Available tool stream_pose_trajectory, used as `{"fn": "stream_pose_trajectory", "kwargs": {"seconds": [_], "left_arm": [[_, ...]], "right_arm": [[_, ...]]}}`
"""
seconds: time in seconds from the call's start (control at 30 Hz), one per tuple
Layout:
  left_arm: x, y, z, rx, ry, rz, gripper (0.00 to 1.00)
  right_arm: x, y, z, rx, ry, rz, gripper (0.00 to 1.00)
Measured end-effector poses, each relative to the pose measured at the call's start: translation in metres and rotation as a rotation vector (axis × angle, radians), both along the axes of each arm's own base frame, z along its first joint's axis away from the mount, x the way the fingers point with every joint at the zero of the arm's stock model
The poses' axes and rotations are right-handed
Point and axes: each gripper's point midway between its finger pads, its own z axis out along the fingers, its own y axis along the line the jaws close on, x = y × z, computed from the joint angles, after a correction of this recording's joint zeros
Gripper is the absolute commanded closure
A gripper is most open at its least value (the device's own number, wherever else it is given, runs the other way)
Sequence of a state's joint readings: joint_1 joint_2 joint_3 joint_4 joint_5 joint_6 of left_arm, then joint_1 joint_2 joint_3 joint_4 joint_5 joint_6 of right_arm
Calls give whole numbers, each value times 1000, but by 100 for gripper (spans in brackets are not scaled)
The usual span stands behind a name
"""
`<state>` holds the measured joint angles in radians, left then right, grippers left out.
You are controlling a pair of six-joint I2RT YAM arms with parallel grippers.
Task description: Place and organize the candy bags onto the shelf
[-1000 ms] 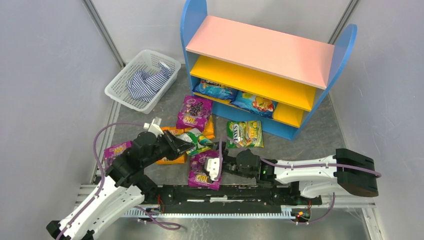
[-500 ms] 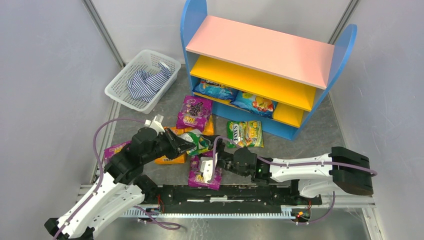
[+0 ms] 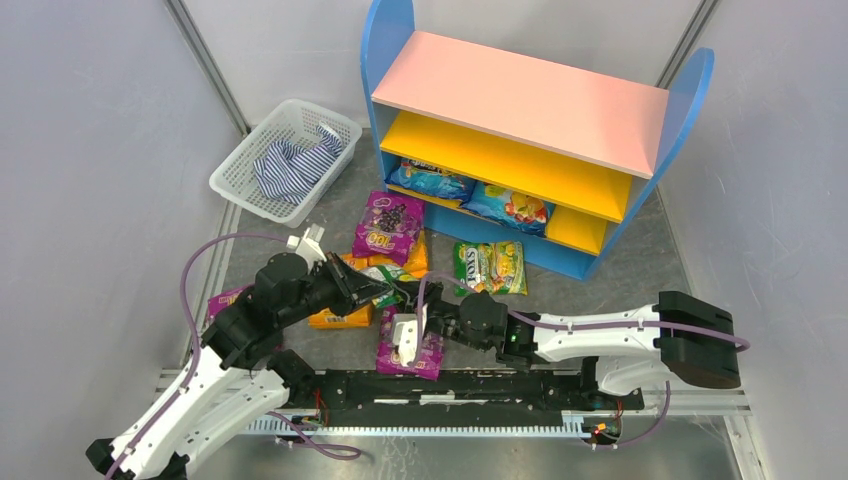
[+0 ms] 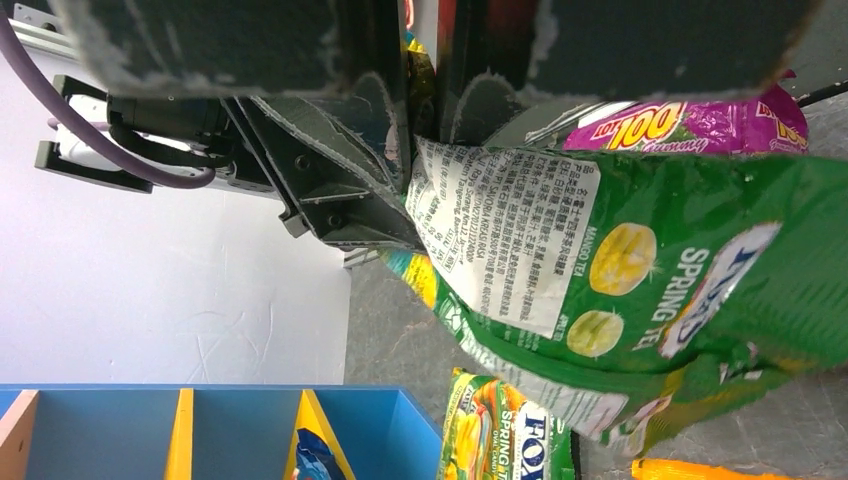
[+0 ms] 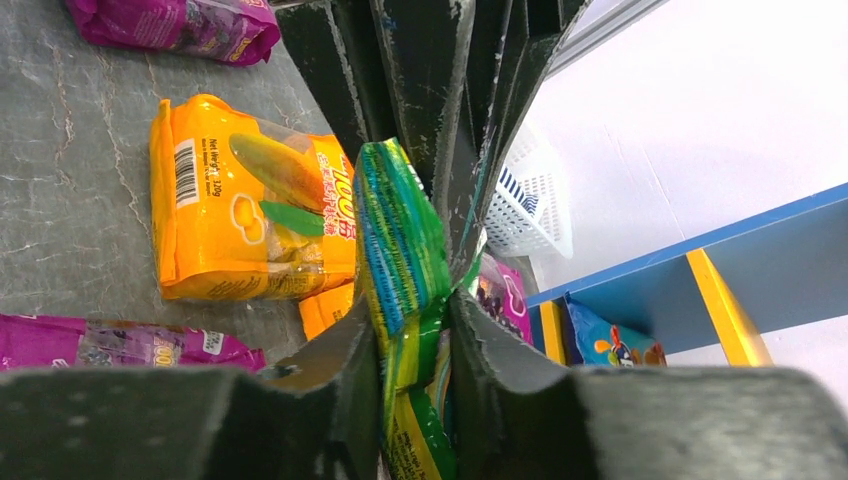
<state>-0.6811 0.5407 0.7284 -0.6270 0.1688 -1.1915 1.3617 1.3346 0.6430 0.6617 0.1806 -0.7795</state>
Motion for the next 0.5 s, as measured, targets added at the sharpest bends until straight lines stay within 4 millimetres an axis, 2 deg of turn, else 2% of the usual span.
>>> {"fn": "stream_pose_trajectory", "kwargs": {"seconds": [0.1, 0.2, 0.4, 0.47, 0.5], "left_arm": [[0, 1, 3, -4, -7, 2, 76], [-1, 1, 8, -10, -20, 1, 62], [2, 6, 34, 6, -104, 4, 13], [5, 12, 49, 29, -151, 20, 2], [7, 17, 57, 46, -177, 38, 0]], "right_arm": [[-1, 0, 2, -1, 1, 4, 88], [-1, -2, 7, 7, -1, 3, 98], [4, -12, 6, -18, 18, -41, 100], [7, -18, 4, -35, 30, -68, 100], [8, -21, 3, -41, 37, -79, 100]]}}
